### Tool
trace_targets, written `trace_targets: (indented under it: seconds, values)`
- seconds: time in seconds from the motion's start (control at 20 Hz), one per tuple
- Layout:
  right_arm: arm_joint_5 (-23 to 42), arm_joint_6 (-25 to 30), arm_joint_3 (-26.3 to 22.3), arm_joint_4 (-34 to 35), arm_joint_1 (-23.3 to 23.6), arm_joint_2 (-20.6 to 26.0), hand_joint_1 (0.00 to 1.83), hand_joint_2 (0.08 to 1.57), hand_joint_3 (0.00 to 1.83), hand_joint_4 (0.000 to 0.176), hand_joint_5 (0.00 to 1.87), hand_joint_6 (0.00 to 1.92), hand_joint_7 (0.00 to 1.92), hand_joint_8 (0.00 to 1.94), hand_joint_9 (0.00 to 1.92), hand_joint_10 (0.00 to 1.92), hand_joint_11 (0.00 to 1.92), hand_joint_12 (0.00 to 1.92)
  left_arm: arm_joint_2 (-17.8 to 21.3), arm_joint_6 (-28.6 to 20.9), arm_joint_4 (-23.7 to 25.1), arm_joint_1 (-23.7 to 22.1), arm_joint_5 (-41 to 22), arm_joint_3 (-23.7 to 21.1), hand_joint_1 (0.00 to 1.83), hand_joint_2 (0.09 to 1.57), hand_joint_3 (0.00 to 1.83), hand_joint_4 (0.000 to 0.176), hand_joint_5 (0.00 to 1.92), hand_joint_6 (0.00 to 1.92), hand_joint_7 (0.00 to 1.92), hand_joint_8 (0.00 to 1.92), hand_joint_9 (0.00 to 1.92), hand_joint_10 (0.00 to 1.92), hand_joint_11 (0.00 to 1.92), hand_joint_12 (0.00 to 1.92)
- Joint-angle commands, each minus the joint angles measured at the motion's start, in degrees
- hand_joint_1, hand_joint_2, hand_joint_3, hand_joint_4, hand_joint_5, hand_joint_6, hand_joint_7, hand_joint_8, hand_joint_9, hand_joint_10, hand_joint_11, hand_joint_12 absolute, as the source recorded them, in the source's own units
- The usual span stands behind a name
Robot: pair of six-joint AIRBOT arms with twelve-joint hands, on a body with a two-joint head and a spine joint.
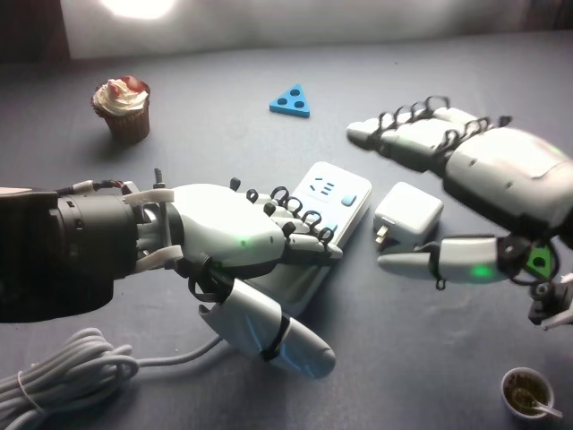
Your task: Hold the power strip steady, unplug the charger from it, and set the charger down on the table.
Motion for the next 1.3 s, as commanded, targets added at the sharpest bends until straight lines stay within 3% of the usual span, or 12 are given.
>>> trace_targets:
  seconds: [0.0, 0.05, 0.25, 0.45, 0.55, 0.85, 1.1, 1.25]
  values:
    - [7.3, 2.1, -1.4, 1.1, 0.2, 2.1, 0.63, 0.96, 0.0, 0.0, 0.08, 0.0, 0.1, 0.0, 0.11, 0.0, 0.01, 0.41, 0.4, -0.2, -0.5, -0.7, -2.3, -0.1, 0.0, 0.91, 0.0, 0.0, 0.12, 0.0, 0.1, 0.0, 0.07, 0.0, 0.07, 0.03]
    - [7.4, 4.2, -3.2, 2.1, 0.2, 3.5, 0.58, 0.89, 0.0, 0.0, 0.07, 0.0, 0.08, 0.0, 0.08, 0.0, 0.0, 0.32, 0.5, -0.3, -0.5, -0.7, -2.3, -0.2, 0.0, 0.9, 0.0, 0.0, 0.12, 0.0, 0.1, 0.0, 0.08, 0.0, 0.08, 0.04]
    - [9.9, 14.3, -10.0, 5.8, -2.0, 8.4, 0.54, 0.84, 0.0, 0.0, 0.06, 0.0, 0.1, 0.0, 0.11, 0.0, 0.0, 0.45, 0.8, -0.6, -0.5, -0.9, -2.2, -0.7, 0.0, 0.91, 0.0, 0.0, 0.13, 0.01, 0.11, 0.01, 0.07, 0.0, 0.08, 0.04]
    - [8.3, 16.2, -15.9, 17.1, -3.1, 11.9, 0.51, 0.85, 0.0, 0.0, 0.07, 0.01, 0.13, 0.01, 0.13, 0.01, 0.0, 0.5, 1.0, -0.9, -0.5, -0.8, -2.4, -1.1, 0.0, 0.91, 0.0, 0.0, 0.13, 0.0, 0.1, 0.0, 0.06, 0.0, 0.07, 0.03]
    - [6.5, 16.8, -18.4, 22.8, -3.4, 13.6, 0.49, 0.86, 0.0, 0.0, 0.05, 0.0, 0.1, 0.0, 0.1, 0.0, 0.0, 0.43, 1.2, -1.0, -0.5, -1.0, -2.4, -1.2, 0.0, 0.9, 0.0, 0.0, 0.11, 0.0, 0.08, 0.0, 0.05, 0.0, 0.06, 0.03]
    - [5.9, 20.7, -21.5, 24.9, -6.1, 16.5, 0.5, 0.88, 0.0, 0.0, 0.04, 0.0, 0.09, 0.0, 0.09, 0.0, 0.0, 0.43, 2.1, -1.0, -0.5, -1.8, -2.6, -1.3, 0.0, 0.9, 0.0, 0.0, 0.12, 0.0, 0.1, 0.01, 0.08, 0.01, 0.08, 0.04]
    - [5.4, 22.2, -27.2, 26.0, -7.5, 20.0, 0.48, 0.88, 0.0, 0.0, 0.05, 0.0, 0.09, 0.0, 0.1, 0.0, 0.0, 0.45, 3.4, -1.0, -0.2, -3.8, -2.7, -1.4, 0.0, 0.9, 0.0, 0.0, 0.09, 0.0, 0.07, 0.0, 0.05, 0.0, 0.06, 0.03]
    - [5.4, 22.2, -28.6, 26.1, -8.9, 21.0, 0.31, 0.83, 0.0, 0.0, 0.07, 0.0, 0.1, 0.0, 0.1, 0.0, 0.0, 0.39, 4.0, -1.0, 0.1, -5.0, -2.6, -1.5, 0.0, 0.91, 0.0, 0.0, 0.13, 0.01, 0.1, 0.01, 0.06, 0.01, 0.08, 0.04]
